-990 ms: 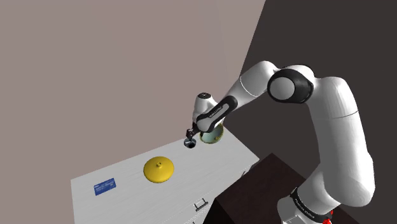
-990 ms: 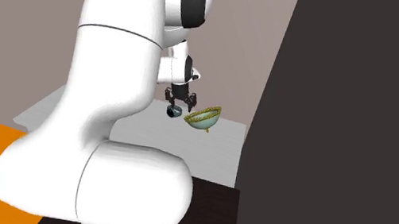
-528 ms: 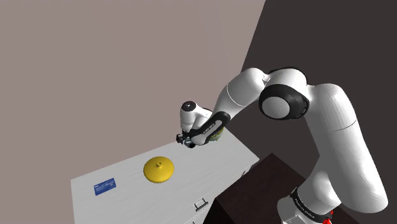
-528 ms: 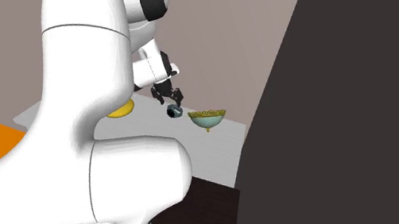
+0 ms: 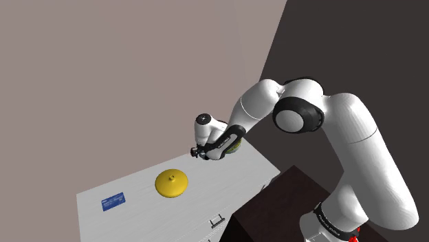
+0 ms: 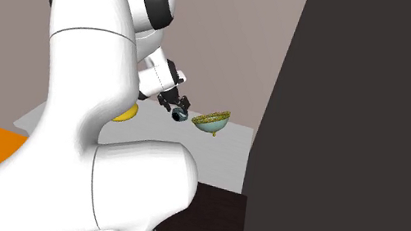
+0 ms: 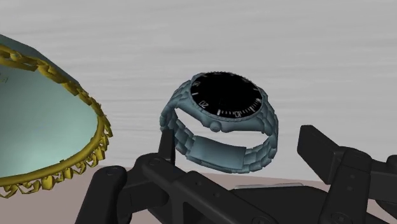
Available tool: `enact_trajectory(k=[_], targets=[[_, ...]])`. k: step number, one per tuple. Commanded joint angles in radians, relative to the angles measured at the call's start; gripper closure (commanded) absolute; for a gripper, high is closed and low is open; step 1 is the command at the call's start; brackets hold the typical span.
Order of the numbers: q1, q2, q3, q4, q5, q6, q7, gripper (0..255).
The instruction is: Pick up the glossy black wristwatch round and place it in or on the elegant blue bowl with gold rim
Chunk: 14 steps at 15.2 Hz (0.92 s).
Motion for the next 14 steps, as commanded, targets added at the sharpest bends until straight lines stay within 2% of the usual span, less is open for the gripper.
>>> enact_trajectory(k=[1, 4, 5, 14], targets=[[-0.001, 0.001, 0.000, 0.001, 0.000, 0.001, 0.000, 0], [-0.001, 0.001, 0.000, 0.001, 0.000, 0.001, 0.000, 0], [-0.001, 0.001, 0.000, 0.001, 0.000, 0.001, 0.000, 255], [-0.001, 0.001, 0.000, 0.001, 0.000, 0.001, 0.000, 255]])
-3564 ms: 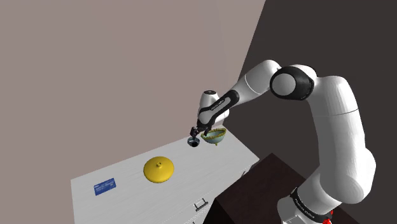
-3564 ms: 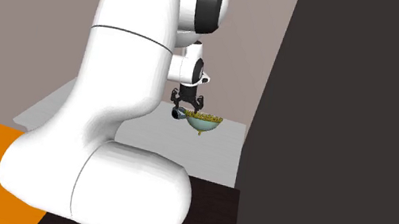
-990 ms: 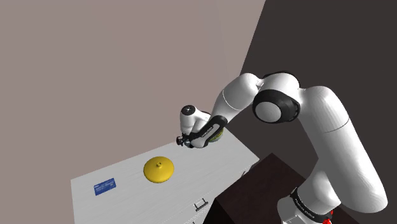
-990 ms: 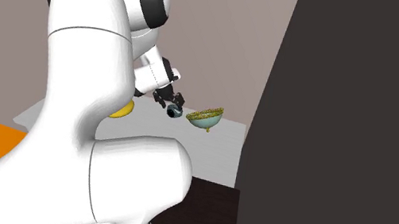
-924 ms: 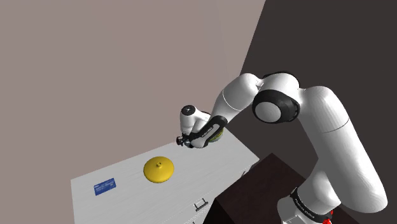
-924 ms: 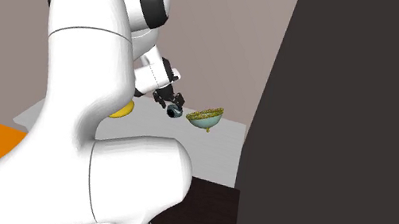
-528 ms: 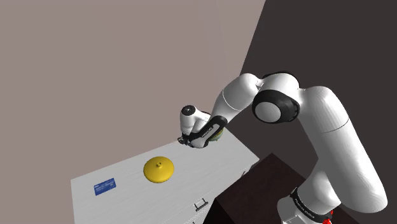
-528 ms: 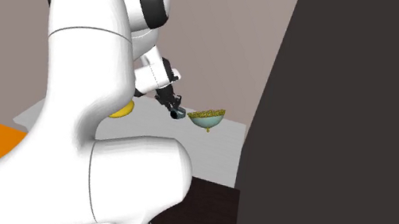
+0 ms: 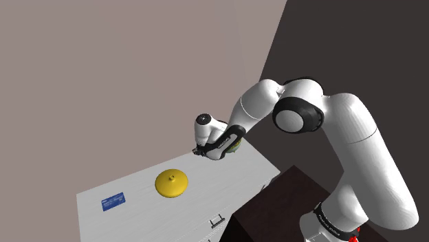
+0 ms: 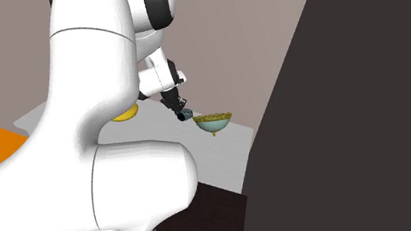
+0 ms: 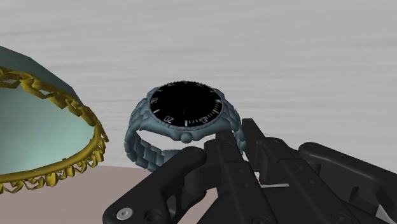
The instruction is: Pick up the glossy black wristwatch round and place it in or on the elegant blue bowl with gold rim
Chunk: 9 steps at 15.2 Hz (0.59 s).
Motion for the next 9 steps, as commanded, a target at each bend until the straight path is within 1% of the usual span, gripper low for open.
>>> enact_trajectory(k=[1, 9], targets=[[0.000, -0.013, 0.000, -0.007, 0.000, -0.006, -0.003, 255], [0.004, -0.114, -0.001, -0.051, -0.002, -0.060, -0.025, 255]])
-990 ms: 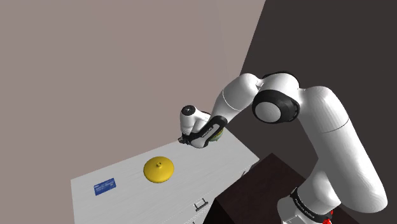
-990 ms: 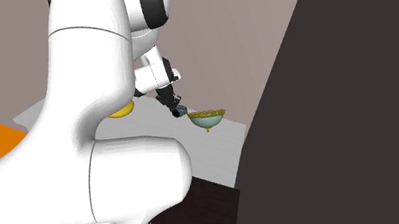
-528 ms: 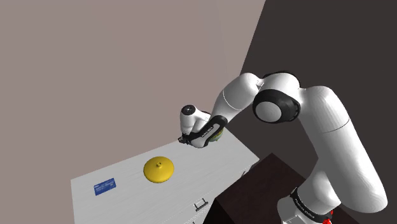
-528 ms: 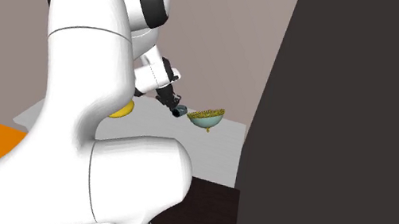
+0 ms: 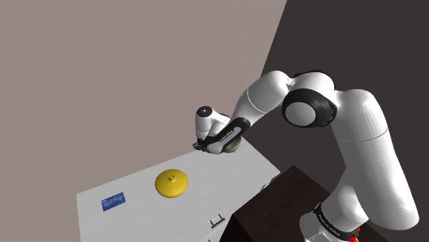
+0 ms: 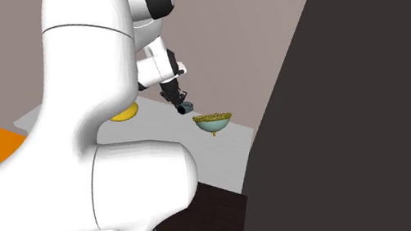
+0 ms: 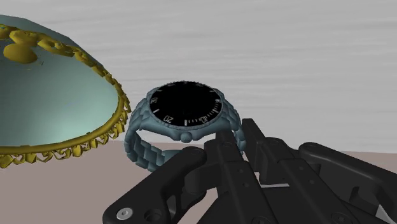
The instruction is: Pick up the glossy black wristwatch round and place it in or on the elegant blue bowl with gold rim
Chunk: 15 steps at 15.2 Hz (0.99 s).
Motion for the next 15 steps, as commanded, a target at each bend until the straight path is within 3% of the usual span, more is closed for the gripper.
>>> enact_trajectory(k=[1, 15], targets=[[0.001, -0.030, -0.001, -0.015, -0.001, -0.014, -0.007, 255], [0.007, -0.192, -0.002, -0.057, 0.002, -0.130, -0.049, 255]])
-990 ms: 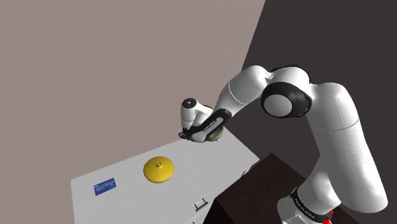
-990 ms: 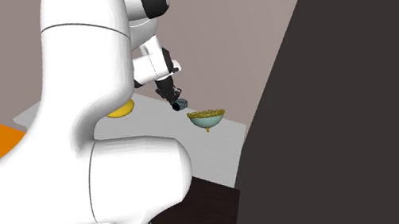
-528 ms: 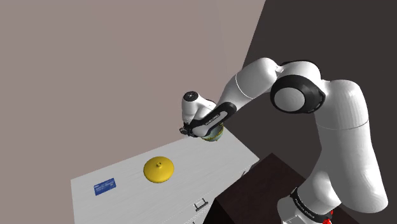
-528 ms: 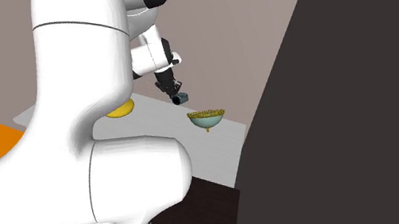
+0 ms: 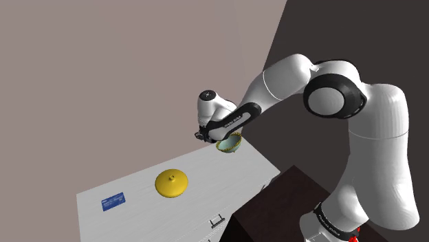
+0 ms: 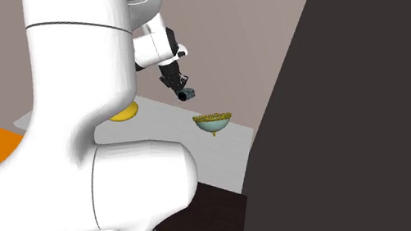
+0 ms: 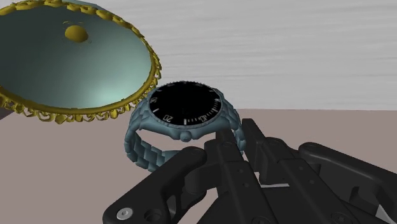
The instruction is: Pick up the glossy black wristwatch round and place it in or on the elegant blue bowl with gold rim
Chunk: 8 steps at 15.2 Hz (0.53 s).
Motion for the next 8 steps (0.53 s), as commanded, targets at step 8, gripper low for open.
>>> enact_trajectory(k=[8], targets=[[0.005, -0.097, 0.000, -0.008, 0.004, -0.087, -0.028, 255]])
